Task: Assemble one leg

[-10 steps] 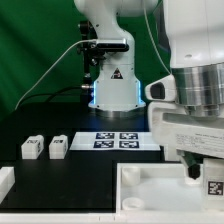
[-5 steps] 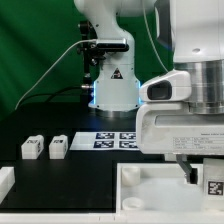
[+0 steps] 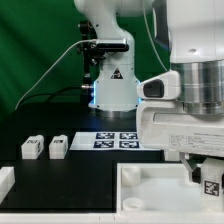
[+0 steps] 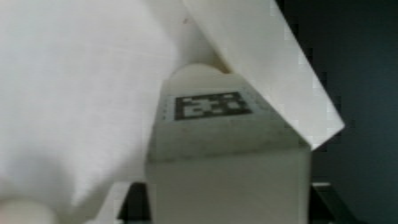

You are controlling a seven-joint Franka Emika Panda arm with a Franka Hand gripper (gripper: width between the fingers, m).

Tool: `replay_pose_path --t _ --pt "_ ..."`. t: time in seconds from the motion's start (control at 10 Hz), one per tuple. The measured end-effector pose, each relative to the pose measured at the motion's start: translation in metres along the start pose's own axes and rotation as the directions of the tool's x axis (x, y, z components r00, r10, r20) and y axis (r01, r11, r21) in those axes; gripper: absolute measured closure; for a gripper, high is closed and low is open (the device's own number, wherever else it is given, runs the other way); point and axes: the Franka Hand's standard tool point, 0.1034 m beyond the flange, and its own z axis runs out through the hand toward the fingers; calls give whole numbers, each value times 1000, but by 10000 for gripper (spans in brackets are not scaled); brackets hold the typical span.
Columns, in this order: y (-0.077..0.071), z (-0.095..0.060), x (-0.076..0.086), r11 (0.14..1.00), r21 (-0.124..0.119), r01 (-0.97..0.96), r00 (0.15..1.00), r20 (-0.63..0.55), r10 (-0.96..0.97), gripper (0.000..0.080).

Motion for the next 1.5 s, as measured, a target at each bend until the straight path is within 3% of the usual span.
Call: replay_pose_path --t 0.2,0.3,0.4,0.5,0.8,1.1,1.2,1.3,1.4,1.5 --pt "1 -1 -1 936 -60 -347 937 24 349 505" --pt "3 -1 -3 832 -73 -549 833 30 552 506" --pt "4 -1 -2 675 -83 -733 675 33 737 506" --pt "7 -2 -1 574 -88 -814 574 35 818 506" --pt "8 -3 0 402 -104 -910 400 41 916 504" --pt "10 -4 1 346 -102 -933 345 23 938 502" --pt "10 -3 0 355 -103 -929 355 23 935 445" --pt "10 -1 -1 384 -105 -917 384 25 923 309" --pt "11 0 -5 391 -107 -914 392 21 920 309" --pt "12 3 -18 403 -120 -907 404 17 914 185"
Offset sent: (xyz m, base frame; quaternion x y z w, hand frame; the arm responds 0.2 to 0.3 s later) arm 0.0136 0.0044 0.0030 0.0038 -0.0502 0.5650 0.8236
